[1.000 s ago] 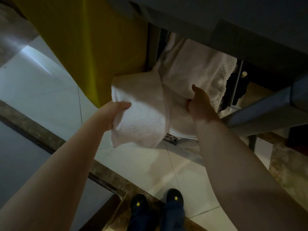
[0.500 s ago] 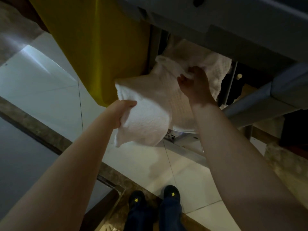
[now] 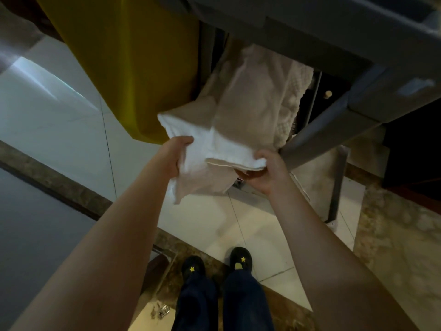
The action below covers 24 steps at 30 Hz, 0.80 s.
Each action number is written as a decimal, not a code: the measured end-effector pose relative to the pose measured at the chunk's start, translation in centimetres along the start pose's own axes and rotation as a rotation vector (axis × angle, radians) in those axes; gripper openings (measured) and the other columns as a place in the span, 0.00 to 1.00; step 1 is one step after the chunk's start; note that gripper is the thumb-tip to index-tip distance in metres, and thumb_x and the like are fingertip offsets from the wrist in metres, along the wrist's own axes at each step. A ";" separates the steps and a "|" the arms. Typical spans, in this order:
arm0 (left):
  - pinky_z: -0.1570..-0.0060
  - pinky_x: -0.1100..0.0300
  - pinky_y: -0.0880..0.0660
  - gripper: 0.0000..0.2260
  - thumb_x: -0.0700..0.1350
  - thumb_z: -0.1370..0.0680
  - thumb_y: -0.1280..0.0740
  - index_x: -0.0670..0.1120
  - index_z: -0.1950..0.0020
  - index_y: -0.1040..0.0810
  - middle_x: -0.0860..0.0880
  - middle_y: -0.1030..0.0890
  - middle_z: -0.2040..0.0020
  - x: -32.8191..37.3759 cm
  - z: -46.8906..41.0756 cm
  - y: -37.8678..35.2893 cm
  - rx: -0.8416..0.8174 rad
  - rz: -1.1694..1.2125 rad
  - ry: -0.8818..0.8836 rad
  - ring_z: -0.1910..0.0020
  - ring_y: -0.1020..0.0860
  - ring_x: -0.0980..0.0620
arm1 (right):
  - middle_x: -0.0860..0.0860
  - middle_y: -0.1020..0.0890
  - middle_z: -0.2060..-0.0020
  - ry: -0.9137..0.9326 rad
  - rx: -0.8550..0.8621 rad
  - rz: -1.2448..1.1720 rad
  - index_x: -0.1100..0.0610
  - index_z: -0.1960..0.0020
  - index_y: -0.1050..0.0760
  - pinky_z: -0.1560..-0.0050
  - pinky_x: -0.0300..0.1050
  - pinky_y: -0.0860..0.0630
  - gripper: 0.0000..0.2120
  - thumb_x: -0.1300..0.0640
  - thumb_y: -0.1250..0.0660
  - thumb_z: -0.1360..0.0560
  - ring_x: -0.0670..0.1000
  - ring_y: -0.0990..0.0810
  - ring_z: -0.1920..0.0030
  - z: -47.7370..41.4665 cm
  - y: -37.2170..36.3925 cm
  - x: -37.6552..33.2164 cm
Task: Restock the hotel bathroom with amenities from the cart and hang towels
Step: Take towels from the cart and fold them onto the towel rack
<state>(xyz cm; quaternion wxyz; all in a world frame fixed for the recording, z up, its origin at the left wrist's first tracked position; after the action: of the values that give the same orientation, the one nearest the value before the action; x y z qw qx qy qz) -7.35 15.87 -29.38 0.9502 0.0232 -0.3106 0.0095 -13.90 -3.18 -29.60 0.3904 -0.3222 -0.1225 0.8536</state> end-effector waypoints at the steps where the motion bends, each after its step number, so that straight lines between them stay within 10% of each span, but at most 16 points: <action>1: 0.44 0.47 0.24 0.19 0.46 0.26 0.33 0.41 0.36 0.29 0.41 0.20 0.47 0.0 0.1 -0.1 -0.002 -0.009 -0.003 0.49 0.21 0.41 | 0.59 0.19 0.54 -0.006 -0.033 -0.023 0.62 0.48 0.25 0.52 0.51 0.23 0.11 0.64 0.43 0.27 0.59 0.21 0.53 -0.1 -0.3 -0.4; 6: 0.39 0.45 0.28 0.22 0.48 0.26 0.33 0.42 0.35 0.31 0.41 0.22 0.43 0.1 0.4 -0.1 0.012 -0.042 -0.015 0.45 0.23 0.40 | 0.58 0.16 0.67 0.028 -0.026 0.134 0.66 0.54 0.25 0.38 0.51 0.27 0.11 0.60 0.42 0.20 0.57 0.21 0.56 -1.3 -2.3 -1.9; 10: 0.39 0.44 0.28 0.22 0.50 0.27 0.32 0.43 0.36 0.31 0.41 0.22 0.43 -0.3 0.7 0.4 0.008 -0.036 -0.010 0.44 0.23 0.39 | 0.57 0.19 0.70 0.063 -0.098 0.167 0.64 0.65 0.23 0.64 0.44 0.20 0.15 0.64 0.42 0.23 0.55 0.19 0.68 0.6 -3.9 -2.7; 14: 0.43 0.46 0.25 0.19 0.48 0.25 0.34 0.44 0.36 0.30 0.42 0.21 0.47 -1.3 1.4 0.3 -0.044 0.054 -0.004 0.49 0.22 0.41 | 0.56 0.18 0.67 0.022 -0.255 0.185 0.64 0.66 0.19 0.59 0.44 0.20 0.14 0.64 0.41 0.29 0.54 0.18 0.65 4.1 -3.1 -2.1; 24: 0.44 0.49 0.26 0.18 0.52 0.21 0.39 0.43 0.36 0.29 0.44 0.21 0.46 -4.8 3.9 -4.1 -0.025 0.173 -0.018 0.49 0.22 0.43 | 0.57 0.17 0.63 -0.089 -0.297 0.277 0.64 0.52 0.22 0.56 0.46 0.20 0.12 0.67 0.41 0.31 0.55 0.17 0.61 8.7 7.0 -0.7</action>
<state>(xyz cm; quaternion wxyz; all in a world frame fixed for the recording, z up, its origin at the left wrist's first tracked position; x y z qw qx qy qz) -13.38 11.61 -29.17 0.9433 -0.0157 -0.3199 0.0875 -23.27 -7.98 -25.88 0.2115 -0.3520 -0.2189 0.8851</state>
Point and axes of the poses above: each hand's wrist, its own z-axis away from the middle knuckle, its own y-axis out of the back of the hand, x = y × z, the point moved 1 cm from there along -z, towards the middle knuckle
